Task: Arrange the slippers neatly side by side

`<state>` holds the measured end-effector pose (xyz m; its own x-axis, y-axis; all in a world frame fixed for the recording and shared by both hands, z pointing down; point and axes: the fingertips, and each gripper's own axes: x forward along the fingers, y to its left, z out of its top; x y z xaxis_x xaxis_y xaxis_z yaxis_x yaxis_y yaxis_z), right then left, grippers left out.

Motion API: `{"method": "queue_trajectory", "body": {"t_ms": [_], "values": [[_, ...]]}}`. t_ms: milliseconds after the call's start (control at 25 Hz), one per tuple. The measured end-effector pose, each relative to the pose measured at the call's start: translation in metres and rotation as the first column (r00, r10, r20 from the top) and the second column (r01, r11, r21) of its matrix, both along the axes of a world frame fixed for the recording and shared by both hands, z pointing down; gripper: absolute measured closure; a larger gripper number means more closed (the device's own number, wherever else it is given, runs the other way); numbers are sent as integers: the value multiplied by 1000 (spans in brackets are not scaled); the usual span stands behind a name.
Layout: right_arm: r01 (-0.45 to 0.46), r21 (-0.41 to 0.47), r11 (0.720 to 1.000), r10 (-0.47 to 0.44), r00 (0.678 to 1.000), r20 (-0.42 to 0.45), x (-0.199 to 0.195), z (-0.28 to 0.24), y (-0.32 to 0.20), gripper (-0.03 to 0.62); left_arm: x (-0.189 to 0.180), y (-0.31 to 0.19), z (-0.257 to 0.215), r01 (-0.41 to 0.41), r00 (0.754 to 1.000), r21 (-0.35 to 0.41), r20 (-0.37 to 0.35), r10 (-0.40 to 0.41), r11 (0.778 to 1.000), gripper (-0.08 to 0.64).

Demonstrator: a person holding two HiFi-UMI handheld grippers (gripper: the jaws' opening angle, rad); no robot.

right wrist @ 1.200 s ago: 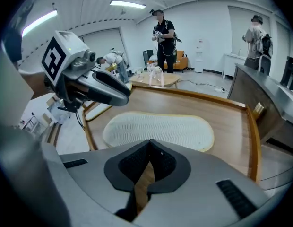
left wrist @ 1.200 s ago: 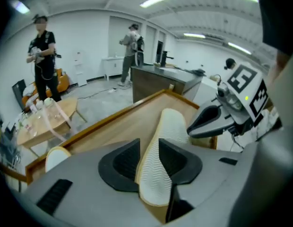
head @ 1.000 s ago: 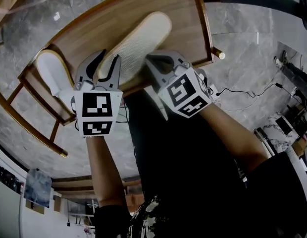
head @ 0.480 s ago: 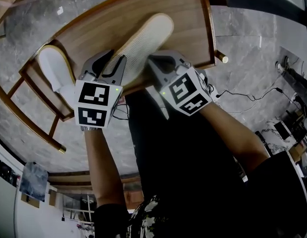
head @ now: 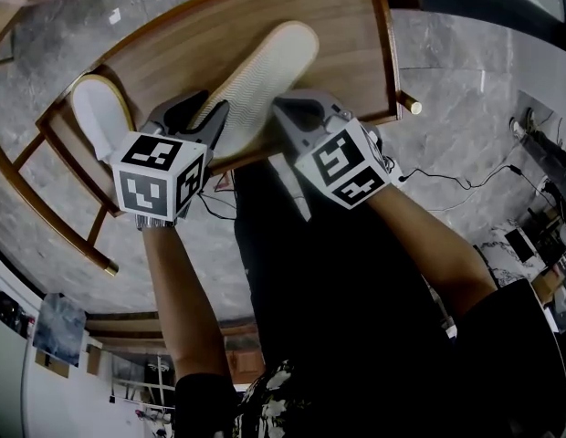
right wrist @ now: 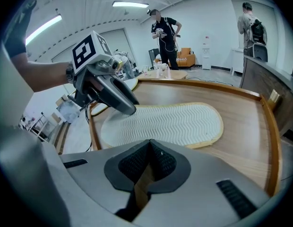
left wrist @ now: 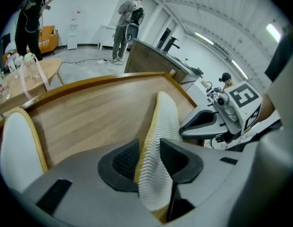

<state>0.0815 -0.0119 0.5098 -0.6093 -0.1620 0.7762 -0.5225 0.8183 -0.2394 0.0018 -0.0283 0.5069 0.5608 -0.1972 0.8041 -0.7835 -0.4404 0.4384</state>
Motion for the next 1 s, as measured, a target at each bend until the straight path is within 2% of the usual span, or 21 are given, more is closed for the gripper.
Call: {"method": "queue_trajectory", "body": {"t_ms": [160,360,520,600,680,800,920,1000], "values": [[-15,5,1000,15,1000,-7,-1,0,0,594,0,2,-12,-28,999,62,33,26,998,454],[-122,5,993,122,992,-32,-2,-2,-2,594,1,8,-35,-28,999,135,-31,32,991,506],[-238,14,971,237,970,46,-8,-14,-10,594,9,6,-66,-84,996,216,-22,90,973,529],[-294,27,956,289,951,106,-14,-24,-17,594,7,-1,-81,-104,995,278,38,97,955,534],[-356,11,934,349,922,170,-21,-33,-22,594,2,-9,-94,-139,987,349,123,102,927,535],[-438,-9,899,428,873,232,-19,-45,-30,594,2,-14,-97,-240,960,405,232,155,882,535],[-521,25,853,498,828,259,0,-58,-42,594,19,-8,-89,-348,929,422,272,249,837,535],[-589,36,807,557,782,280,22,-66,-46,594,35,1,-89,-388,918,454,265,295,802,534]]}}
